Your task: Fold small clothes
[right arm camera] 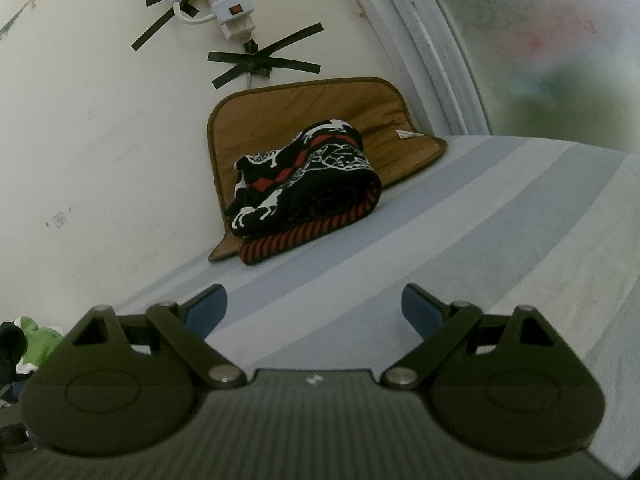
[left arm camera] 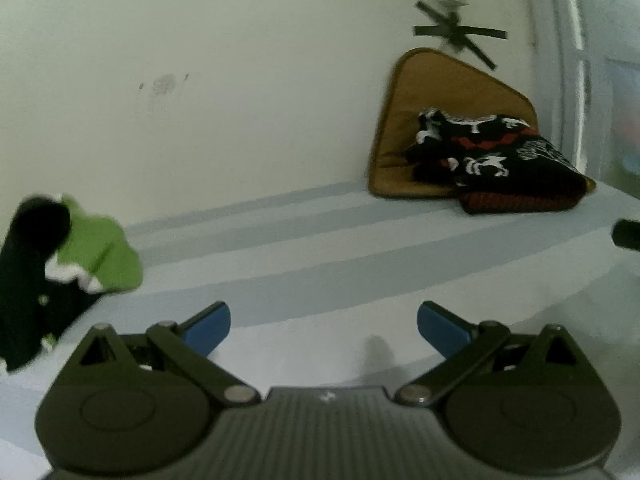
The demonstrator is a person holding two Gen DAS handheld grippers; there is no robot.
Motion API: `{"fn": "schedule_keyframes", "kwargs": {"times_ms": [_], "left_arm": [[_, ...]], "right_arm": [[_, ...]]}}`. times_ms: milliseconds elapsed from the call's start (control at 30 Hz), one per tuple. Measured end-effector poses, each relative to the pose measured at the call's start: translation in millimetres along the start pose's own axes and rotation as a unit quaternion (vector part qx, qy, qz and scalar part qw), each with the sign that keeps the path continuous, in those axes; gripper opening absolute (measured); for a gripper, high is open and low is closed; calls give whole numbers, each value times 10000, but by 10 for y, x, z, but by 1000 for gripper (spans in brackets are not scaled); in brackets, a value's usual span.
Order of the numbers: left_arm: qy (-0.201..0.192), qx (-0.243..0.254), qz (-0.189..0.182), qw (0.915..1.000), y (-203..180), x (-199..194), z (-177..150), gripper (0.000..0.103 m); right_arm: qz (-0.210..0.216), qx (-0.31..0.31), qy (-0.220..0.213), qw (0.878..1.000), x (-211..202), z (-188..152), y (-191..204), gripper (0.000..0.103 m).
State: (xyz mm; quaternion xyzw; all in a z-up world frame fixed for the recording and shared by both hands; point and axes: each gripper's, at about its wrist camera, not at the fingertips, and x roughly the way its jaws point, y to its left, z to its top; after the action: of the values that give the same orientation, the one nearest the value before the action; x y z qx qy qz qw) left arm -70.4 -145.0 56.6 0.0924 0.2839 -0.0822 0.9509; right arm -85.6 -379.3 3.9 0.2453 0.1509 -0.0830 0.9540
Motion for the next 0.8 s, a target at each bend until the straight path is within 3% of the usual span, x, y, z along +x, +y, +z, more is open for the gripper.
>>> {"fn": "schedule_keyframes", "kwargs": {"times_ms": [267,800], "left_arm": [[391,-543,-174,9976,202,129,-1,103],[412,-357,-846,9949,190,90,16,103]], "right_arm": [[28,-5,9,10000,1,5,-10,96],[30,-25,30,10000,6,8,-22,97]]}}
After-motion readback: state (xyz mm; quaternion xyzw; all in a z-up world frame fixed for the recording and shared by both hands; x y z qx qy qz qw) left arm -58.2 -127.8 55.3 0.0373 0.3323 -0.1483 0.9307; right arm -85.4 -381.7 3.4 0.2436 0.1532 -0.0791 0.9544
